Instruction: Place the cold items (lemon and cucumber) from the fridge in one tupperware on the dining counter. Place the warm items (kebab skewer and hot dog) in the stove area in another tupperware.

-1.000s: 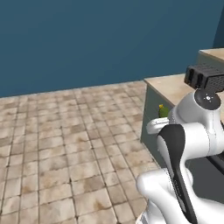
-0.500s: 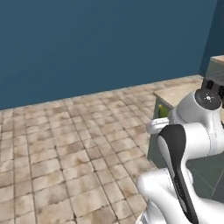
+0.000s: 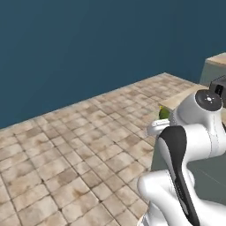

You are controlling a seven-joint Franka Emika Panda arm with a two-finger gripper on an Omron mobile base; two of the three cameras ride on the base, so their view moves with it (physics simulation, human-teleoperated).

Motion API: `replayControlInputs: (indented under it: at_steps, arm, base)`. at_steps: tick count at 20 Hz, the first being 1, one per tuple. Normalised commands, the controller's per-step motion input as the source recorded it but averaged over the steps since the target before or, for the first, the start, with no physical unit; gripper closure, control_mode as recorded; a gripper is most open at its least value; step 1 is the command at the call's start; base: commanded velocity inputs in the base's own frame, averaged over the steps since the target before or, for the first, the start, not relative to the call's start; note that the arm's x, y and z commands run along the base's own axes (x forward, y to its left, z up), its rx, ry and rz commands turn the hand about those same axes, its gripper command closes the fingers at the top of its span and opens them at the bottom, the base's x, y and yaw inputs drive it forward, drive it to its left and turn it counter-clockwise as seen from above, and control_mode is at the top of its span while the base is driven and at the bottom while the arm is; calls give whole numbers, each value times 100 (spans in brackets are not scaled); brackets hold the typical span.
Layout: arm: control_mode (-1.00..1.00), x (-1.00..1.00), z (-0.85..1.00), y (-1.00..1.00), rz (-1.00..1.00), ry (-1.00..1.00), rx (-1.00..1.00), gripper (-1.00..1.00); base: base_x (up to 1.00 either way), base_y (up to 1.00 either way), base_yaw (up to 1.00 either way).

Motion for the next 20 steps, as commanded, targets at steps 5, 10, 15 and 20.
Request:
replayControlInputs:
  at_steps: [5, 10, 15, 20]
  arm:
    - [100, 0, 0, 0, 0, 0, 0, 100]
    - [100, 0, 0, 0, 0, 0, 0, 100]
    - [100, 0, 0, 0, 0, 0, 0, 100]
    - [100, 0, 0, 0, 0, 0, 0, 100]
  base:
    - [69, 95, -56]
    - [69, 96, -57]
    - [69, 99, -58]
    - [74, 100, -57]
